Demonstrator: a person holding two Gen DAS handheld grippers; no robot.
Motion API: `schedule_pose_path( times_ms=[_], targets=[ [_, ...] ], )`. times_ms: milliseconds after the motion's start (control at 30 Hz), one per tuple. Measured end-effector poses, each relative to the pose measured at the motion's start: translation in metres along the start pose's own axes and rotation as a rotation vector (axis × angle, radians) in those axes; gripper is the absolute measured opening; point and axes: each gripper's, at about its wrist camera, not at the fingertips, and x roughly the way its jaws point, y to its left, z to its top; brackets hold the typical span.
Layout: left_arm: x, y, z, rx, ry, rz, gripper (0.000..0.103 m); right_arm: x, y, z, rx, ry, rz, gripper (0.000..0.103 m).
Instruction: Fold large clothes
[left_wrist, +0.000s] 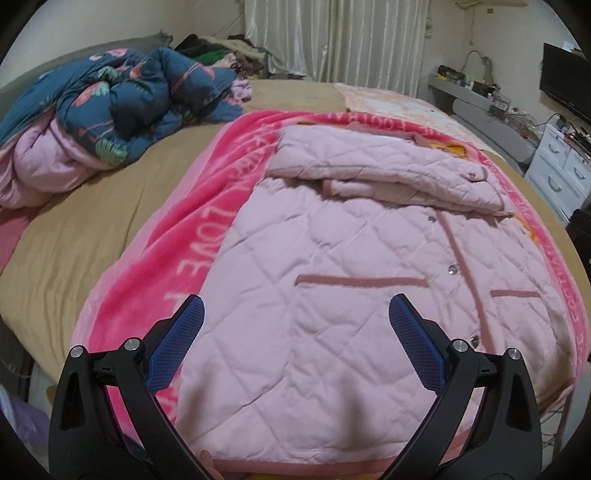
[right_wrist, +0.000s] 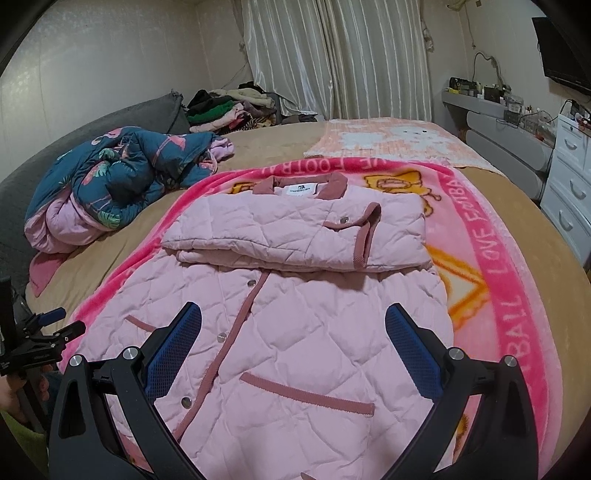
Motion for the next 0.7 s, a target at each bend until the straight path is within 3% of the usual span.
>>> schedule_pose_path(
  times_ms=[700],
  targets=[
    [0.015, 0.056, -0.043, -0.051, 0.223, -0.097, 0.094, 0.001, -0.001, -0.017, -0.012, 0.038, 0.001, 0.099]
  ],
)
